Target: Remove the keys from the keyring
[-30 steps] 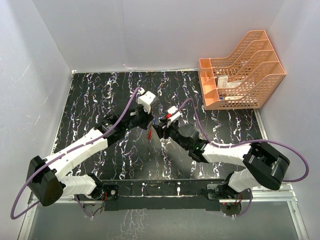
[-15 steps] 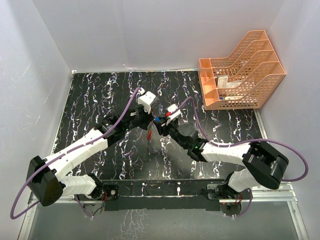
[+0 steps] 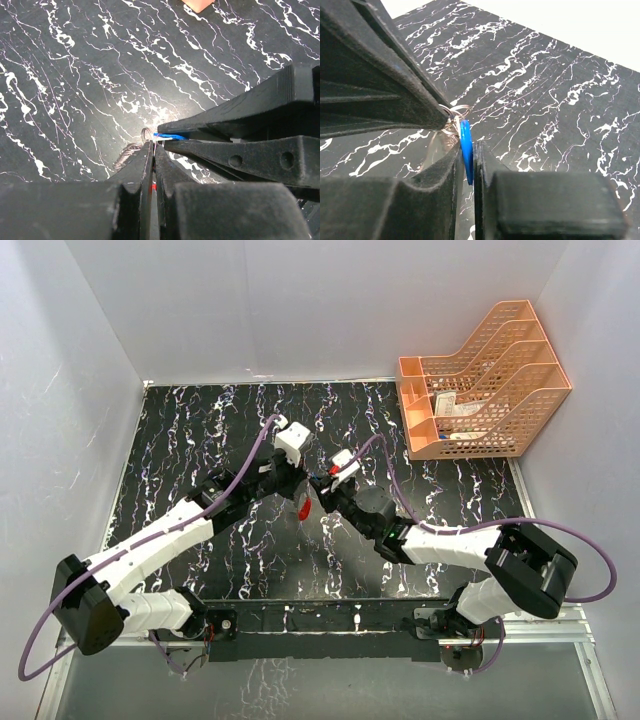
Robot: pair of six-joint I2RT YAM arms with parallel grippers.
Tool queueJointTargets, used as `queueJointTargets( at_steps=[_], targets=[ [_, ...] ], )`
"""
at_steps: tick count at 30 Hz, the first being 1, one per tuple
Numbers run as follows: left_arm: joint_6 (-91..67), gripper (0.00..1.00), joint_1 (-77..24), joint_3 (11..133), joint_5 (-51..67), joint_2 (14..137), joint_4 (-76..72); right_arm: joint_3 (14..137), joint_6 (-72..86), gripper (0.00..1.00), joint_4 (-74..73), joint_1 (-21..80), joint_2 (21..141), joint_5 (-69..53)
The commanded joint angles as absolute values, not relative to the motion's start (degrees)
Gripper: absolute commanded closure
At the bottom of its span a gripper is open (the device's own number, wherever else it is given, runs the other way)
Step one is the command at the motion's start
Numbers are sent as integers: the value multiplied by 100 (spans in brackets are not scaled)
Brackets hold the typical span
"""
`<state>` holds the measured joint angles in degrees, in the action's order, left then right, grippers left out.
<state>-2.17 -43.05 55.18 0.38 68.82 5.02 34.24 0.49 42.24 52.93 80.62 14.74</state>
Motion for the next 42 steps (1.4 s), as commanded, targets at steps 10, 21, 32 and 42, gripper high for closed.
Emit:
queueJointTargets(
  at_steps=[10, 21, 32, 42],
  targets=[
    [-253, 100, -4359, 5660, -39, 6513, 550, 3870, -738, 100, 3720, 5300, 7535, 1831],
    [-325, 69, -4359, 5599, -3, 6410, 410, 4437, -1035, 100, 2593, 5302, 7195, 1880],
    [-185, 77, -4360, 5333, -33, 5975, -421, 5331, -1510, 100, 1276, 5469, 6911, 2164],
    [-229, 76, -4359, 4851, -368, 5624, -1010, 6928, -2346, 100, -877, 6233, 7169, 3428]
  ],
)
